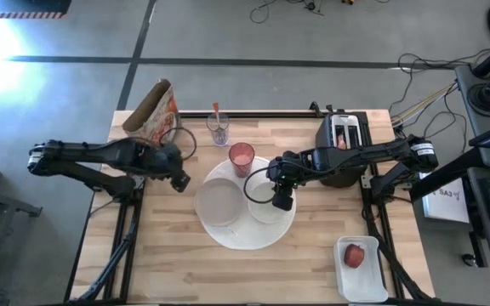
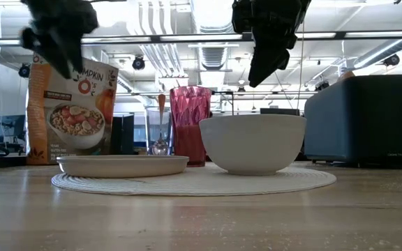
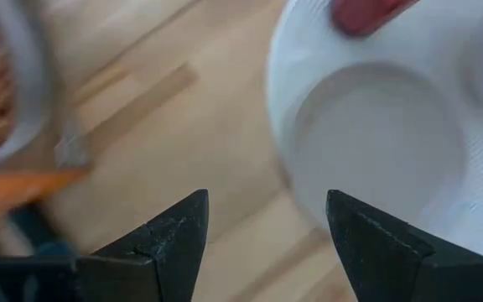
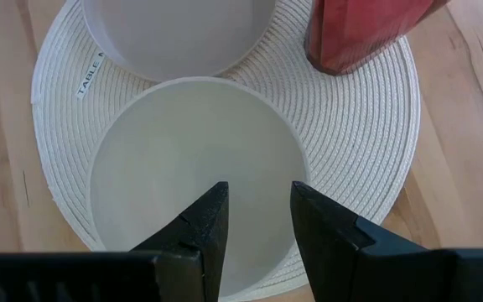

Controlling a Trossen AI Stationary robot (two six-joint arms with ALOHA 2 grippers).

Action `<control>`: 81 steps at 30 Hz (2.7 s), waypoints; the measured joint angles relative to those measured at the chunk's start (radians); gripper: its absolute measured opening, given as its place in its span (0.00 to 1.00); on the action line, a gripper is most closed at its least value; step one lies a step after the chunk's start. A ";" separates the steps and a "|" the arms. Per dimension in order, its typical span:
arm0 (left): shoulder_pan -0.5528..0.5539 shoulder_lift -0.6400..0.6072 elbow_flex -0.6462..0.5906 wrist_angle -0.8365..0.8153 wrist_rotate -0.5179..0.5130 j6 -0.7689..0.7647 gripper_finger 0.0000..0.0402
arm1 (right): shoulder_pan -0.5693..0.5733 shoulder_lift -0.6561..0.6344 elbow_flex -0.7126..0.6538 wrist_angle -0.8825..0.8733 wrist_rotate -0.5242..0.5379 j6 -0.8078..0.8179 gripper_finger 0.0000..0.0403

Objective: Arrange a breakfast setting
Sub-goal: Pour the white cereal from the orange cereal box into the white bowl

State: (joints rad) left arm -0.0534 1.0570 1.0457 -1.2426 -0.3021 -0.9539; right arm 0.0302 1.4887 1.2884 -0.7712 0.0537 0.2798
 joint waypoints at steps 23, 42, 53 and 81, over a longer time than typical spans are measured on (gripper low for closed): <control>-0.072 -0.043 -0.083 -0.329 -0.212 -0.602 0.71 | 0.000 0.000 0.000 0.003 0.000 0.000 0.30; -0.043 -0.195 -0.216 -0.328 -0.229 -0.715 0.71 | 0.000 0.000 0.000 0.003 0.000 0.000 0.30; 0.091 -0.201 -0.217 -0.328 -0.395 -0.652 0.71 | 0.000 0.000 0.000 0.004 0.000 0.000 0.30; 0.235 -0.182 -0.461 0.137 -0.818 -0.342 0.71 | 0.000 0.000 0.000 0.006 0.000 0.000 0.30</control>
State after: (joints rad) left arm 0.1814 0.8745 0.5851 -1.1057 -1.1201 -1.2958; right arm 0.0303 1.4887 1.2884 -0.7649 0.0539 0.2798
